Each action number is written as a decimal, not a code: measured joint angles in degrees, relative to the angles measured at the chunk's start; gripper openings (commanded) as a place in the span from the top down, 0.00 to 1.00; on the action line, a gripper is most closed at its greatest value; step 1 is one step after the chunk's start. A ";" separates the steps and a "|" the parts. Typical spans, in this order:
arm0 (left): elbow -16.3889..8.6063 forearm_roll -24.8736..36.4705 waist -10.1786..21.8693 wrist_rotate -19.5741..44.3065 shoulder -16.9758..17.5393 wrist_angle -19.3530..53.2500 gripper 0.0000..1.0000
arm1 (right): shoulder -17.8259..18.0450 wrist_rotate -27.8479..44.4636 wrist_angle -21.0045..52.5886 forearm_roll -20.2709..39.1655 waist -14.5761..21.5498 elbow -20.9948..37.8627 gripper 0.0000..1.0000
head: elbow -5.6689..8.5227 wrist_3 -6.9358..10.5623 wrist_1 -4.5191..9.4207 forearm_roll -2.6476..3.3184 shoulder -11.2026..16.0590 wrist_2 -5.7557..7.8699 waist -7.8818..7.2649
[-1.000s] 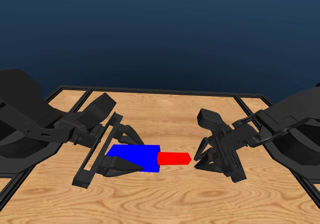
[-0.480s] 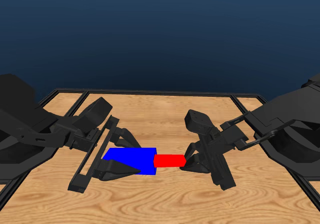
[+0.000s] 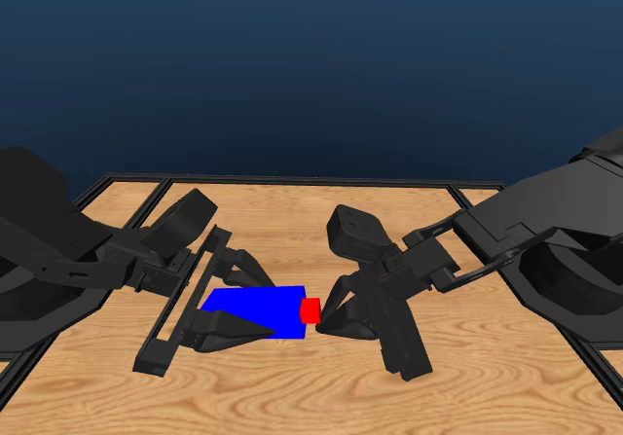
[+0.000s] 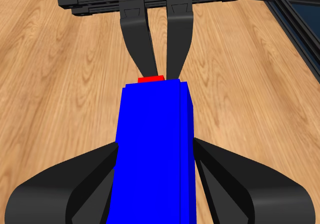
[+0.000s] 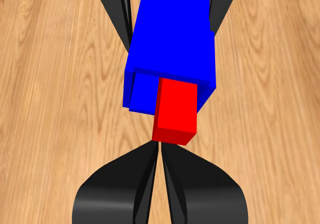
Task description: Insert peg into socket
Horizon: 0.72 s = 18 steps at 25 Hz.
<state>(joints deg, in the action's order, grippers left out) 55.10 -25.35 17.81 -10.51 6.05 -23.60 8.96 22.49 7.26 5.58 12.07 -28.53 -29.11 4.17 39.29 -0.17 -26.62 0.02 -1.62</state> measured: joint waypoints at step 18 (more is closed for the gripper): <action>0.51 -1.13 0.60 0.05 -0.46 -1.52 1.00 | 1.94 -0.77 -0.43 -1.89 -0.09 0.07 1.00 | 0.03 0.19 -0.30 -0.08 -0.23 0.00 -0.43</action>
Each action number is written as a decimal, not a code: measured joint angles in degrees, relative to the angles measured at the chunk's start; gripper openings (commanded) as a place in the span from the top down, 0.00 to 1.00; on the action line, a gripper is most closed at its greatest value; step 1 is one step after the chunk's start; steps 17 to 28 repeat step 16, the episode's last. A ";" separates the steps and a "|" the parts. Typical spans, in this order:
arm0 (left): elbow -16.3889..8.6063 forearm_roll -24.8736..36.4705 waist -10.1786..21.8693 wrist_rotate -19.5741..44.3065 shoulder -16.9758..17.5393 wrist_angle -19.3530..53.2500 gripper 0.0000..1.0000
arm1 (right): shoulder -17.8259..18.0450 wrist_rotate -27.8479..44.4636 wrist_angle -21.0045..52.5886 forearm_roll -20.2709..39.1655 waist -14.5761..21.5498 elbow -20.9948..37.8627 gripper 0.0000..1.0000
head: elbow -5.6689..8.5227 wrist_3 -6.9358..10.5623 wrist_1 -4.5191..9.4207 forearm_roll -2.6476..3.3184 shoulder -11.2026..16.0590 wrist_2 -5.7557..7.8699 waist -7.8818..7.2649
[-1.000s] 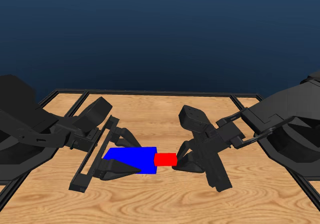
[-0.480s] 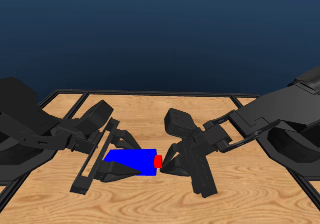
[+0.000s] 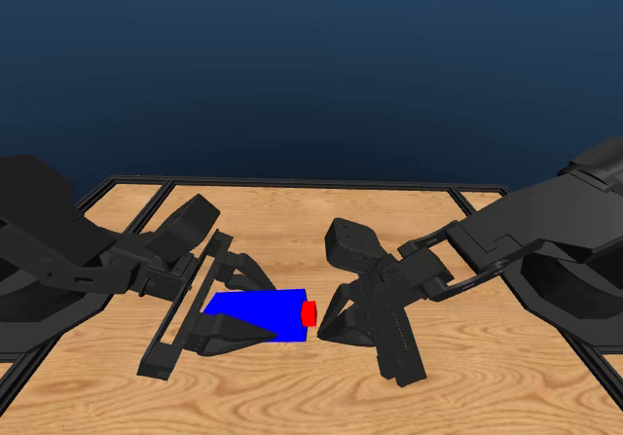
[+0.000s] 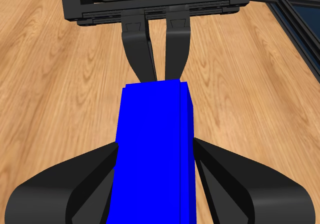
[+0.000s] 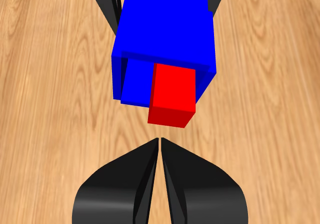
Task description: Insert peg into socket
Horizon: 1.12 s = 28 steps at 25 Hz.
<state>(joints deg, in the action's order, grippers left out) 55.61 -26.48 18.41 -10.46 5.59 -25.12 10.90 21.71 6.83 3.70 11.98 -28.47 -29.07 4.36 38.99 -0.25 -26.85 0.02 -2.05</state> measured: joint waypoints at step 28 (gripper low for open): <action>0.62 -0.02 -0.08 0.53 -0.66 -0.29 1.00 | 1.04 0.38 -0.49 -1.65 -0.51 -0.60 1.00 | 0.11 0.20 -0.54 -0.12 -0.05 -0.03 -0.44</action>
